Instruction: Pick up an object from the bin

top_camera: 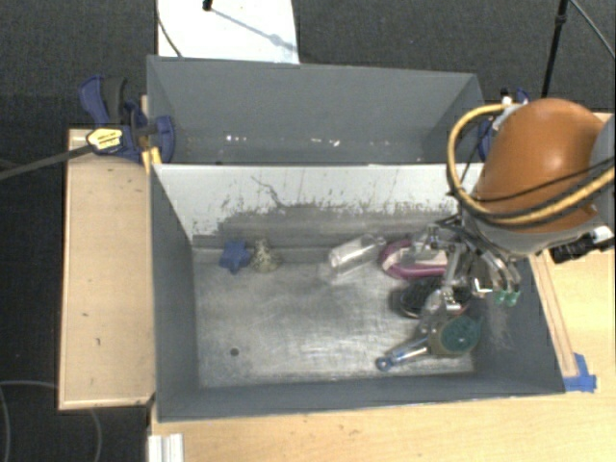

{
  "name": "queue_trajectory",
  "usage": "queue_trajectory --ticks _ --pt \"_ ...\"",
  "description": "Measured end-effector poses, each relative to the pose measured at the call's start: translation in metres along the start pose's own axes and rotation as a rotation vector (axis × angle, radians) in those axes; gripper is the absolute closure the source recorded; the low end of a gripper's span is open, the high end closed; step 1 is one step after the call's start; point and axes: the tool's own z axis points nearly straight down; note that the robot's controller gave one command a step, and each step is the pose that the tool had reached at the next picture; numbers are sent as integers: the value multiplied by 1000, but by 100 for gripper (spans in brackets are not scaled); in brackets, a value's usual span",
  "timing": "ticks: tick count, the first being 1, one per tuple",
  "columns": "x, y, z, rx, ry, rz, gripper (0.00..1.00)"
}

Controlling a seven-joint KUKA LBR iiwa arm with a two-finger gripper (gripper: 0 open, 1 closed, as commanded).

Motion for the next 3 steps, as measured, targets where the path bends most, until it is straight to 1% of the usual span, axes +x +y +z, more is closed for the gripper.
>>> queue_trajectory --ticks 1,2,3 --pt "-13 -60 142 -4 -4 -126 0" --pt "-12 -59 144 -7 2 -127 100" --pt "-36 -83 6 5 -15 -437 100"
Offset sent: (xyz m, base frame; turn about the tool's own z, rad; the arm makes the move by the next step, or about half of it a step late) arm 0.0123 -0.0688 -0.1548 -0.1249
